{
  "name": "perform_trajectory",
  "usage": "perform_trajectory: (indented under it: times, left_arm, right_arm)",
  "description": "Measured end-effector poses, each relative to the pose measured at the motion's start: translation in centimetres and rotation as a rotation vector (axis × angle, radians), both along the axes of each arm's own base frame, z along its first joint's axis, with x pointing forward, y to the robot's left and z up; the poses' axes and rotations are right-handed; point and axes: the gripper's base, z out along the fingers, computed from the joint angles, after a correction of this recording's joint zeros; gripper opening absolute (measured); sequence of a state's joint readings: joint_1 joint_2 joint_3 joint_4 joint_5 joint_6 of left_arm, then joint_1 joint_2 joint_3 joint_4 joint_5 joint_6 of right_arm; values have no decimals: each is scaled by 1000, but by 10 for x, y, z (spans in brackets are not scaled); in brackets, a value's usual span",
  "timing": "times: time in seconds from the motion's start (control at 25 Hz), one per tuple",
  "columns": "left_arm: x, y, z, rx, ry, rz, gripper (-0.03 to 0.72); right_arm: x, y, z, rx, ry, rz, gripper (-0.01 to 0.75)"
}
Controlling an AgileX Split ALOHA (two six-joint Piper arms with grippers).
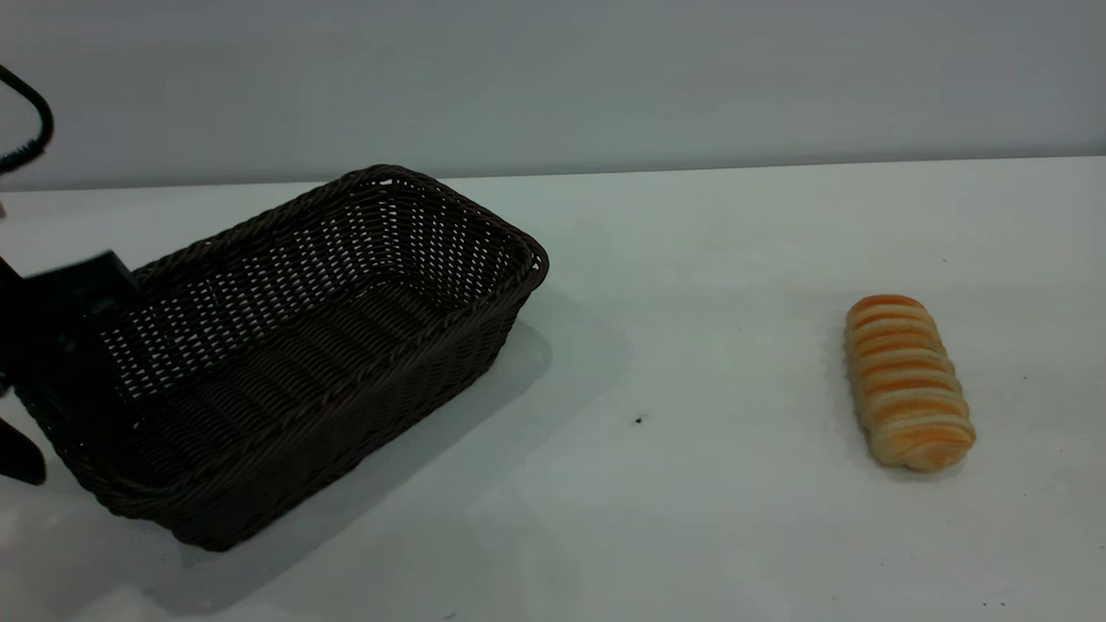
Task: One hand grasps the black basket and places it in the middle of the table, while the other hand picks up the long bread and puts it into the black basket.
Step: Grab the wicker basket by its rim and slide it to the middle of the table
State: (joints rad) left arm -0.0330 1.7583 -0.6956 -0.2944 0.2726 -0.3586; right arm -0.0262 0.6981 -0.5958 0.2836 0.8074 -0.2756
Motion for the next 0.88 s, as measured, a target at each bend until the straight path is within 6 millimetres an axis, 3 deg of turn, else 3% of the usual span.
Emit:
perform_trajectory:
  times: [0.28, 0.4, 0.52, 0.56, 0.76, 0.88]
  left_arm:
    - [25, -1, -39, 13, 8, 24, 541]
    - [32, -4, -45, 14, 18, -3, 440]
    - [38, -6, -43, -13, 4, 57, 162]
    - [41, -6, -40, -12, -14, 52, 128]
    - [40, -10, -17, -24, -46, -6, 134]
    - [47, -18, 5, -10, -95, -174, 134]
  right_arm:
    - [0, 0, 0, -1, -3, 0, 464]
    - [0, 0, 0, -1, -6, -1, 464]
    - [0, 0, 0, -4, -7, 0, 464]
    - [0, -1, 0, -9, -6, 0, 464]
    - [0, -1, 0, -22, -4, 1, 465]
    - [0, -2, 0, -25, -4, 1, 465]
